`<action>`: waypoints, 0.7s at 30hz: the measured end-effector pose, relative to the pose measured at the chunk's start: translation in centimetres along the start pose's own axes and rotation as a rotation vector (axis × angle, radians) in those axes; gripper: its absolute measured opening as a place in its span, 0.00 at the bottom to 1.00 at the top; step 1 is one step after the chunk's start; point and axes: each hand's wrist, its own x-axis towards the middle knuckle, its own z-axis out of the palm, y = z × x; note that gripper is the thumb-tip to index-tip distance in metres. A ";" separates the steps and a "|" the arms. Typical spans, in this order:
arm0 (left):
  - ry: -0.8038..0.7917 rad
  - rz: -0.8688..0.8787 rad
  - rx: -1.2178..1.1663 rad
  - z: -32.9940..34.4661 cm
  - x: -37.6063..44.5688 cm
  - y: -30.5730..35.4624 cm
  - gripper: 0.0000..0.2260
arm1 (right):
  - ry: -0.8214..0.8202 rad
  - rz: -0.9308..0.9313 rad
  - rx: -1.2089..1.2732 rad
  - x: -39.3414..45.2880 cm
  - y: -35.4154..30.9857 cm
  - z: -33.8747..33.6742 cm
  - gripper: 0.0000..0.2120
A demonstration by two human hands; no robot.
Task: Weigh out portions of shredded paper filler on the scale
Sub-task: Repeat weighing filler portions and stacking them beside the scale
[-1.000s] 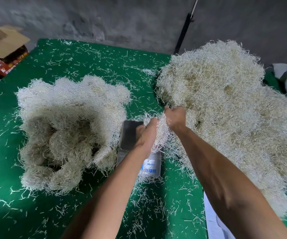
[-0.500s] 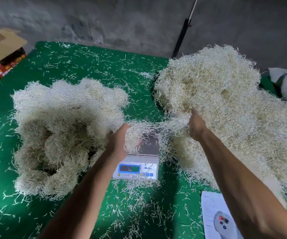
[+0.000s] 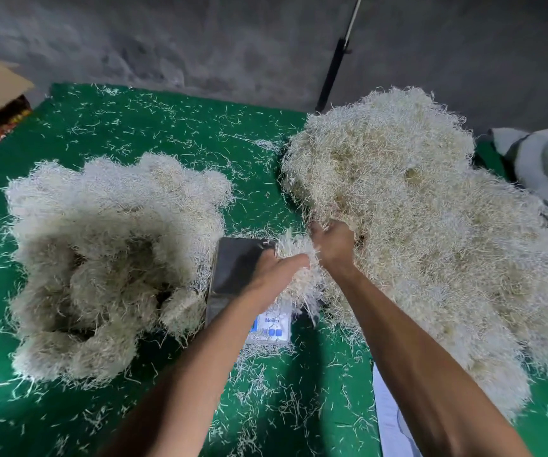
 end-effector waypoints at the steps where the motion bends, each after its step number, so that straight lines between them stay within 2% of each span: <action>1: 0.015 0.004 -0.038 -0.2 -0.6 0.1 0.47 | 0.060 0.029 -0.045 0.6 0.2 -0.5 0.08; 3: 0.117 0.038 -0.117 -1.8 -1.4 -0.1 0.41 | 0.130 0.147 -0.091 2.4 1.7 -3.1 0.12; 5: 0.262 0.135 -0.113 -4.6 -1.4 -0.6 0.30 | 0.144 0.210 -0.145 3.9 3.5 -6.2 0.17; 7: 0.283 0.149 -0.180 -6.7 -0.7 -0.9 0.25 | 0.154 0.229 -0.147 4.4 4.0 -7.3 0.23; 9: 0.304 0.083 -0.323 -7.4 0.6 -1.1 0.18 | 0.102 0.240 -0.011 4.1 3.4 -6.8 0.24; 11: 0.265 -0.006 -0.382 -7.1 1.5 -1.5 0.20 | 0.024 0.198 0.149 3.7 2.7 -6.5 0.23; 13: 0.243 -0.008 -0.270 -6.7 1.7 -2.2 0.26 | -0.033 0.151 0.152 3.4 2.8 -6.7 0.20; 14: 0.269 -0.001 -0.161 -6.5 1.6 -2.3 0.32 | -0.017 0.122 0.046 3.4 2.9 -7.0 0.18; 16: 0.305 -0.041 0.034 -6.4 1.6 -2.2 0.50 | 0.096 0.018 -0.247 3.1 3.4 -7.6 0.16; 17: 0.303 -0.052 0.069 -6.3 1.6 -1.9 0.55 | 0.172 -0.034 -0.380 2.8 3.7 -7.8 0.17; 18: 0.303 -0.049 0.054 -6.1 1.9 -1.5 0.52 | 0.240 -0.100 -0.460 2.4 4.1 -8.0 0.16; 19: 0.312 -0.039 -0.005 -6.0 2.3 -1.1 0.46 | 0.283 -0.191 -0.493 2.1 4.4 -8.0 0.13; 21: 0.334 -0.038 -0.099 -6.1 3.0 -0.6 0.34 | 0.175 -0.321 -0.449 1.2 4.3 -7.2 0.10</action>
